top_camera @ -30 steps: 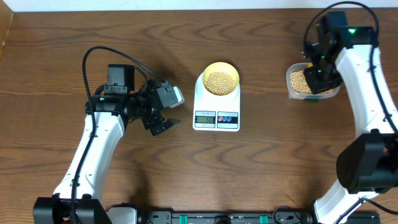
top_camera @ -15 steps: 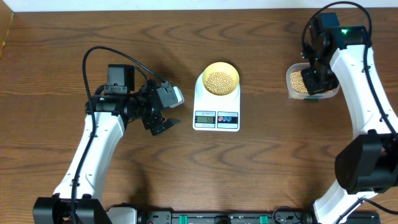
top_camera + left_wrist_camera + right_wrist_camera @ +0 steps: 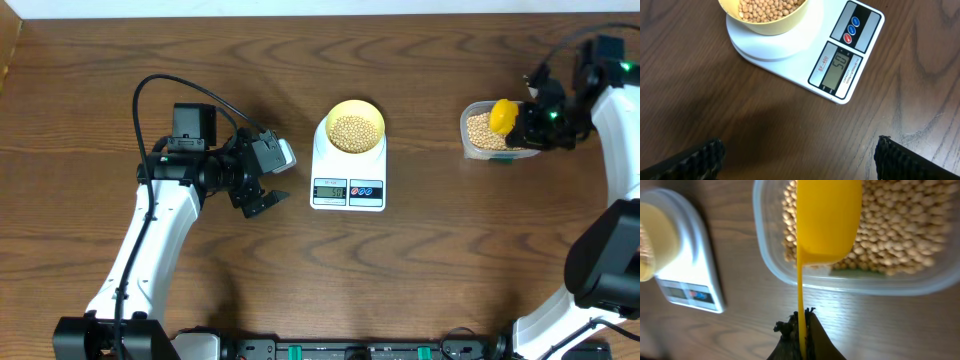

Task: Scoop item into bowl and weigh 50g on scale
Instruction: 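Lower the yellow scoop into the soybean tub and open the right gripper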

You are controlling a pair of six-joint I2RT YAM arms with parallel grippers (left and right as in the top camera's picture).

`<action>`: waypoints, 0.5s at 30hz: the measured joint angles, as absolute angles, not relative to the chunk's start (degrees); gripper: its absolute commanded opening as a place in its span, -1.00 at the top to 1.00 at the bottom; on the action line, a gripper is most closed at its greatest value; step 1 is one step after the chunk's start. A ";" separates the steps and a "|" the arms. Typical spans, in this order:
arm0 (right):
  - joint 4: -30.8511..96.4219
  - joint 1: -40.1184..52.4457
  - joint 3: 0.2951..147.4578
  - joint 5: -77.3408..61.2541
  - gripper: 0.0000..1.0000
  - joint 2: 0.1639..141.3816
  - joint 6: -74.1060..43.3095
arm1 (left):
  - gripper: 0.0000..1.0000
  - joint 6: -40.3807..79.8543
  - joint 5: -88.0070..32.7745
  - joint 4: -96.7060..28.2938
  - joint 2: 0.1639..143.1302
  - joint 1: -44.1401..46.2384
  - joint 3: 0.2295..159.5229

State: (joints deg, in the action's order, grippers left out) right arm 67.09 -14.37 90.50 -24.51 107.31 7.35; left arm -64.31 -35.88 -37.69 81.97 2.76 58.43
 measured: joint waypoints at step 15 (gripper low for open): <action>52.62 -21.78 77.58 -42.94 0.49 107.31 4.40 | -0.95 -64.31 -35.88 -37.69 81.97 2.76 58.43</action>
State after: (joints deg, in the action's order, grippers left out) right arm 52.62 -21.78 77.58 -42.94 107.31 4.40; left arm -64.31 -35.88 -37.69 81.97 2.76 58.43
